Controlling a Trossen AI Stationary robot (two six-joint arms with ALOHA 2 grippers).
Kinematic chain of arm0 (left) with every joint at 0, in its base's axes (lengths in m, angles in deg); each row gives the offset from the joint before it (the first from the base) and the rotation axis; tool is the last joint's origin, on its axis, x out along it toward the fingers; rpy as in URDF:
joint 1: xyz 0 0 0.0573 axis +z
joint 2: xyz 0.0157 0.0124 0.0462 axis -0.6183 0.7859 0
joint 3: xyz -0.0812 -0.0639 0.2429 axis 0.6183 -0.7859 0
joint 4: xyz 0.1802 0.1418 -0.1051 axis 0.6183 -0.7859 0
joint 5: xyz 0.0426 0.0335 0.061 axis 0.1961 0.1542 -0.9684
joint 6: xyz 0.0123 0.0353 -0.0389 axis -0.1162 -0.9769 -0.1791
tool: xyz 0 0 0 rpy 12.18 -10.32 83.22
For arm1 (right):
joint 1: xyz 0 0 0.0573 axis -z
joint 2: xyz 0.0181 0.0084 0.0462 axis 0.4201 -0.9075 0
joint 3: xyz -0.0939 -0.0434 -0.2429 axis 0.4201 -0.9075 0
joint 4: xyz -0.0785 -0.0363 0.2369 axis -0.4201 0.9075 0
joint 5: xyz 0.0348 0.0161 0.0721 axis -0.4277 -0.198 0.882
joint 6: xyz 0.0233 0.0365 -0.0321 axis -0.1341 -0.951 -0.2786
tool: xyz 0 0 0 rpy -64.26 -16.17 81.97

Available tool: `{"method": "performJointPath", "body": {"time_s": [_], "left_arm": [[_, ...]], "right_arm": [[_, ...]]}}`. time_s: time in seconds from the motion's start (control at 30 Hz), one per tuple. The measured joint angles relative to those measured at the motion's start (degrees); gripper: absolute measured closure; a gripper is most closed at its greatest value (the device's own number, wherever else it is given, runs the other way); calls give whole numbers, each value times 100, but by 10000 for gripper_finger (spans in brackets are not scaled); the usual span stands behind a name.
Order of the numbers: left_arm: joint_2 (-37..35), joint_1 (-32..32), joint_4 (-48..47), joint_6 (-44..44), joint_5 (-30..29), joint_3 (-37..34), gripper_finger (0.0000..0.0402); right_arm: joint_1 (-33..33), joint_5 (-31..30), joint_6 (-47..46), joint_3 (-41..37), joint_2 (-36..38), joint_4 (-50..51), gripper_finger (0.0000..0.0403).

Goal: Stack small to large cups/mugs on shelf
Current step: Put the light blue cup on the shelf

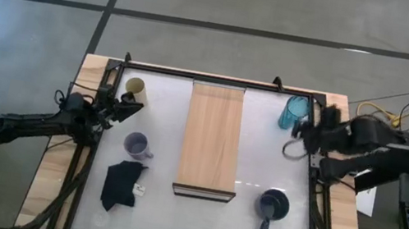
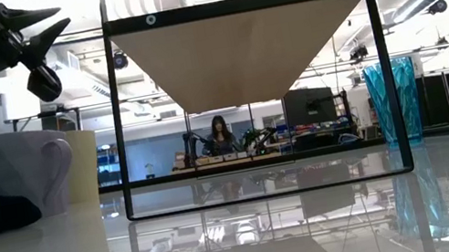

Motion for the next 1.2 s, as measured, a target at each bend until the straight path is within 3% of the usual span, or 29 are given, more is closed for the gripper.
{"method": "performJointPath", "body": {"time_s": [0.2,0.33,0.6,0.83,1.2], "left_arm": [[0,-1,4,4,-4,-2,336],[0,-1,2,4,-7,-4,336],[0,0,2,4,-9,-7,336],[0,-2,2,2,-9,-7,336],[-4,-1,4,2,-4,-9,336]], "right_arm": [[2083,800,1203,-242,487,12,216],[2909,1301,2137,-317,373,-185,209],[3907,1380,3314,-355,-322,-922,207],[4821,2219,4194,-651,-960,-1688,207],[5177,1853,4668,-740,-1463,-1759,207]]}}
